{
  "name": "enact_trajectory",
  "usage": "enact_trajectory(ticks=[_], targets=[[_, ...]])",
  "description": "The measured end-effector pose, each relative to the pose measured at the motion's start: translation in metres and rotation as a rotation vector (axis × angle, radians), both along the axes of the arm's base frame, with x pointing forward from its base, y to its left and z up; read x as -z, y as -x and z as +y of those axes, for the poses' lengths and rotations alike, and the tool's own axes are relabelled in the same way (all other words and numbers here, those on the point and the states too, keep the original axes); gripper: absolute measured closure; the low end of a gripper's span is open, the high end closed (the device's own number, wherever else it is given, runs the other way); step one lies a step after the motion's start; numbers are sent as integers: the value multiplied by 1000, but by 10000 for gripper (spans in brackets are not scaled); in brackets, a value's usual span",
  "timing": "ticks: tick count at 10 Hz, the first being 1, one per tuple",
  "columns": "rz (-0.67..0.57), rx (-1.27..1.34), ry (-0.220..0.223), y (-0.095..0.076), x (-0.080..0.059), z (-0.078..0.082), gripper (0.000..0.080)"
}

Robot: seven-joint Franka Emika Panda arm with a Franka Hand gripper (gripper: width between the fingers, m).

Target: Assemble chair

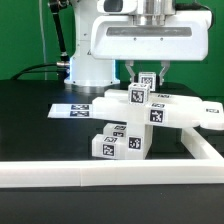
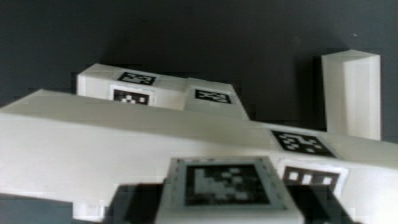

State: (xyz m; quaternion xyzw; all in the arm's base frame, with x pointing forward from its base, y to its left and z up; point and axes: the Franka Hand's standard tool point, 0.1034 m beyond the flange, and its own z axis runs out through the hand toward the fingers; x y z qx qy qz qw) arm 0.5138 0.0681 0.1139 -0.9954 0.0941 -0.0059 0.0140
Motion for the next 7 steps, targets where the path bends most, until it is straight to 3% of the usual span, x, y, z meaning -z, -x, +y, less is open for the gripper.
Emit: enact_trajectory(ticks=[5, 7], targets=[[1, 54, -2, 0, 0, 0, 528], [7, 239, -6, 0, 0, 1, 528]])
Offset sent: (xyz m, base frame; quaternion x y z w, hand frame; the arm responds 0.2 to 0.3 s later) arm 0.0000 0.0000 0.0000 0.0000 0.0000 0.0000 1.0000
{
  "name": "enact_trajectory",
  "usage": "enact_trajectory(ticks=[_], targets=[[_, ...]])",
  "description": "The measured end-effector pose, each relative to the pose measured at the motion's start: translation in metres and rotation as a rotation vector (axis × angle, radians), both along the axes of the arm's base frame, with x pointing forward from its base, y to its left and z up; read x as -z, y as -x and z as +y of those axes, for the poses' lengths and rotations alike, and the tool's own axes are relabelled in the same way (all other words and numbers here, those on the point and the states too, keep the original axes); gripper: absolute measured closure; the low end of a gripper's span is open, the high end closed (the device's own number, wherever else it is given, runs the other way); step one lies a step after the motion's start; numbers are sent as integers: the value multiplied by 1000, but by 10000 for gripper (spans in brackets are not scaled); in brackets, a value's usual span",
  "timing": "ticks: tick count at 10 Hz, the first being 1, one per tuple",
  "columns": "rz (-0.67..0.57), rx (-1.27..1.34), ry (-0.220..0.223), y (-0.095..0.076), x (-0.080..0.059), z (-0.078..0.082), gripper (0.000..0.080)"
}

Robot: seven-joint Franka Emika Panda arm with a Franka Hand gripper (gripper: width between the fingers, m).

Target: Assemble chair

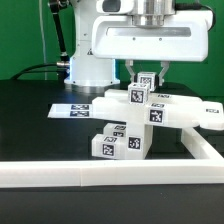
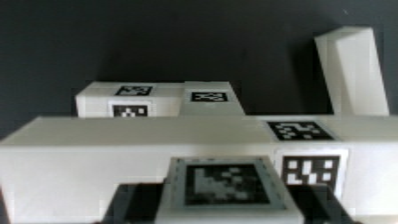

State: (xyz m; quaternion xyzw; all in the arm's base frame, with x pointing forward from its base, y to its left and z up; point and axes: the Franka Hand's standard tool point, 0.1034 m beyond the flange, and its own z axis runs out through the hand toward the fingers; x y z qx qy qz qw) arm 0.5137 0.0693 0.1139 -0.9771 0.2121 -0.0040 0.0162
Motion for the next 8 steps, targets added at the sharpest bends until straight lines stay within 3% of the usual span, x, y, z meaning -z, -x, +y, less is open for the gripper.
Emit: enact_trajectory(ticks=[8], targets=[[15, 465, -14, 0, 0, 2, 528]])
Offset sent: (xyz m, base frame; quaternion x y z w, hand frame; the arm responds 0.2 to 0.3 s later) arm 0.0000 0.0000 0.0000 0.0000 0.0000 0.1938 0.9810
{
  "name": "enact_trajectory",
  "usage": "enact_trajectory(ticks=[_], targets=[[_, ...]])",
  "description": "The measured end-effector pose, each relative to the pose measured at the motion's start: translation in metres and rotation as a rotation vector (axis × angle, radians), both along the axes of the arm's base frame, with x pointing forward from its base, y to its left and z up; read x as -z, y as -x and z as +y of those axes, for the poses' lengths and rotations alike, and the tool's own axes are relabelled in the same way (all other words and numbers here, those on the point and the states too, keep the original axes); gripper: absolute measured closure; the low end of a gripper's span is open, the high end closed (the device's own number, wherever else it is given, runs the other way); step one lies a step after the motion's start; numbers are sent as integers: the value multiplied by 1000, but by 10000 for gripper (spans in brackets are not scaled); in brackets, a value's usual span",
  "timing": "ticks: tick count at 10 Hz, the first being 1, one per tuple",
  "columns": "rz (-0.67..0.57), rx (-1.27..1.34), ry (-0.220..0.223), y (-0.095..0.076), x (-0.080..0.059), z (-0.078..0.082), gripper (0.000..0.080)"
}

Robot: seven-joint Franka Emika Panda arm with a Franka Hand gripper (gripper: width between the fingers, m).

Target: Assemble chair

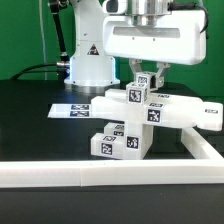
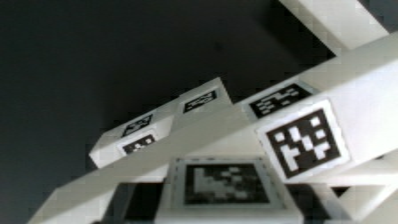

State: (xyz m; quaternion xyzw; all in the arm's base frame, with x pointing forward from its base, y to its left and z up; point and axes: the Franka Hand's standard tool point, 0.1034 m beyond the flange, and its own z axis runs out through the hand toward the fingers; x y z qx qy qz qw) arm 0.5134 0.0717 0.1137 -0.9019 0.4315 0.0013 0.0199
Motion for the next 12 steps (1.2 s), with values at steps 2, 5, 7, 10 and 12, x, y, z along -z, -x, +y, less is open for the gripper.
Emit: enact_trajectory(ticks=[2, 5, 7, 10, 12], targets=[[6, 147, -5, 0, 0, 1, 528], [14, 331, -15, 0, 0, 4, 528], [19, 442, -24, 1, 0, 5, 528], [18, 394, -22, 1, 1, 5, 416], [11, 214, -17, 1, 1, 6, 268]])
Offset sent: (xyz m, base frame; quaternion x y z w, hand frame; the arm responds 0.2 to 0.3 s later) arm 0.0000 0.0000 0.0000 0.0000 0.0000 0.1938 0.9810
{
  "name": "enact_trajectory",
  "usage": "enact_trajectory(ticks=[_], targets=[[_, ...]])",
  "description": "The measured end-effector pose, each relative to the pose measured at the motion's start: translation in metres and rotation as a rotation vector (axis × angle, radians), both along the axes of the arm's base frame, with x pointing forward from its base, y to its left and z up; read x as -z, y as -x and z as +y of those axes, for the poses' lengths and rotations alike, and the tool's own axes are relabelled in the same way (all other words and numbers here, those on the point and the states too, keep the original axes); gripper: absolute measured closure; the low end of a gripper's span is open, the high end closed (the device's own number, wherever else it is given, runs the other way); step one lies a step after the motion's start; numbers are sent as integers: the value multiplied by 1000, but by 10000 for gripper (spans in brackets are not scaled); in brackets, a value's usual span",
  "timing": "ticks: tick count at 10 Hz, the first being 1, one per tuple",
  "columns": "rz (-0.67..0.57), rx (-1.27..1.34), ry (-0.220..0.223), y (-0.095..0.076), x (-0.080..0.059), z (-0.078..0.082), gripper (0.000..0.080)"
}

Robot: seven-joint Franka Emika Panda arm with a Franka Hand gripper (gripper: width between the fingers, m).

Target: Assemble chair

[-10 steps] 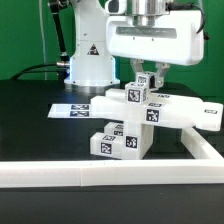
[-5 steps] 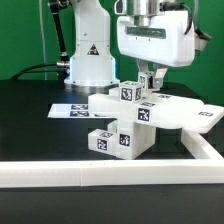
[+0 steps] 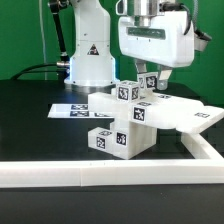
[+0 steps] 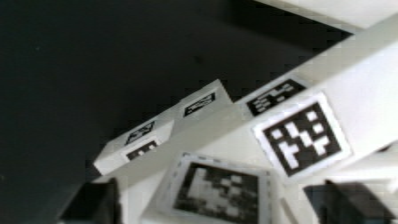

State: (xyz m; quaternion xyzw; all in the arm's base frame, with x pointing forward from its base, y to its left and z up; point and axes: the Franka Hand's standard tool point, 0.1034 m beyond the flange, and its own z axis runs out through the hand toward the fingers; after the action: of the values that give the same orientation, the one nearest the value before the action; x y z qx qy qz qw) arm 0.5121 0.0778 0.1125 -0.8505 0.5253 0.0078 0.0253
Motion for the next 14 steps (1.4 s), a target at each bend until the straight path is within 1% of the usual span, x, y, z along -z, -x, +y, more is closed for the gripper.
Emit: enact_trajectory(ticks=[1, 2, 3, 6, 8, 13, 14], targets=[[-4, -89, 1, 0, 0, 1, 176], [-7, -150, 2, 1, 0, 4, 154], [-14, -271, 3, 0, 0, 3, 154], [-25, -501, 7, 0, 0, 2, 150], [-35, -701, 17, 2, 1, 1, 150], [-51, -998, 26, 2, 2, -2, 150], [-56, -1111, 28, 1, 1, -4, 150]])
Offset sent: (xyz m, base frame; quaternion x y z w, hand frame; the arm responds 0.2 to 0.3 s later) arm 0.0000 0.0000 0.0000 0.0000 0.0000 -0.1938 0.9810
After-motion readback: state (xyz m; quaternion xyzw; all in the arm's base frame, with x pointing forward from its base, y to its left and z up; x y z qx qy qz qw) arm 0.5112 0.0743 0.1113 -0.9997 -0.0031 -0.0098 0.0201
